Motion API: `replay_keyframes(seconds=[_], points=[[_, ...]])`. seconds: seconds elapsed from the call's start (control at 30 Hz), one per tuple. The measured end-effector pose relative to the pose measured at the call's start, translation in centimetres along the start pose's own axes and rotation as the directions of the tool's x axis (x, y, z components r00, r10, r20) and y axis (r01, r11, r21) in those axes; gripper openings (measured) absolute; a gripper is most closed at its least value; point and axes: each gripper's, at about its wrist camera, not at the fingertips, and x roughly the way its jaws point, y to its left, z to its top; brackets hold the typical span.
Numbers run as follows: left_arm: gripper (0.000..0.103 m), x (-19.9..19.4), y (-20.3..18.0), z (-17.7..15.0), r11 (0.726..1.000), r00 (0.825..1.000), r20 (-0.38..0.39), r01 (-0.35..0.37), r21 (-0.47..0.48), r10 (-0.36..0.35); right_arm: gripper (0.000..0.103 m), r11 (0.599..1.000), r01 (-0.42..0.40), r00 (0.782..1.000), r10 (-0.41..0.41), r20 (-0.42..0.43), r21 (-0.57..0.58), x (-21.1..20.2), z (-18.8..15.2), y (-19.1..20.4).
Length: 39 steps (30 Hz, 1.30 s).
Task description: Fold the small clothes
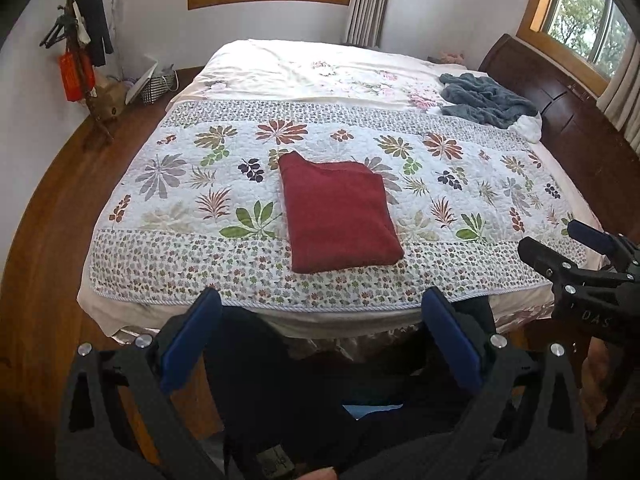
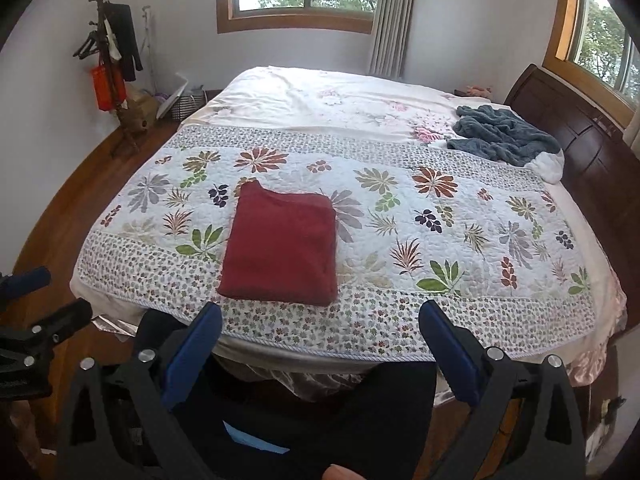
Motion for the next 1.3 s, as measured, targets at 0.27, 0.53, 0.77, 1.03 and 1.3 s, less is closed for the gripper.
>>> replay_keyframes(seconds=[0.27,0.53,0.77,1.03,1.3], points=[[0.099,0.03,-0.21,-0.15,1.000,1.000,-0.001,0.003,0.006,-0.003,0.099,1.000,0.017,1.000,-0.017,0.017,-0.007,-0.15,0.00,0.33],[0.099,0.03,0.08,-0.19,1.000,1.000,0.012,0.005,0.000,-0.005,0.099,1.000,0.006,1.000,-0.006,0.018,-0.005,-0.33,-0.22,0.68],[0.099,0.13,0.44,-0.19,1.000,1.000,0.009,0.003,-0.010,-0.003,0.099,1.000,-0.023,1.000,0.023,0.022,0.014,-0.25,-0.21,0.61],[0.099,0.14,0.56,-0.17,1.000,1.000,0.008,0.003,-0.013,-0.003,0.099,0.999,-0.039,0.999,0.039,0.021,0.017,-0.18,-0.13,0.43],[0.099,0.69,0.41,0.07,1.000,1.000,-0.003,0.001,-0.014,-0.001,0.099,0.999,-0.037,0.999,0.037,0.016,0.009,0.37,0.11,0.64]])
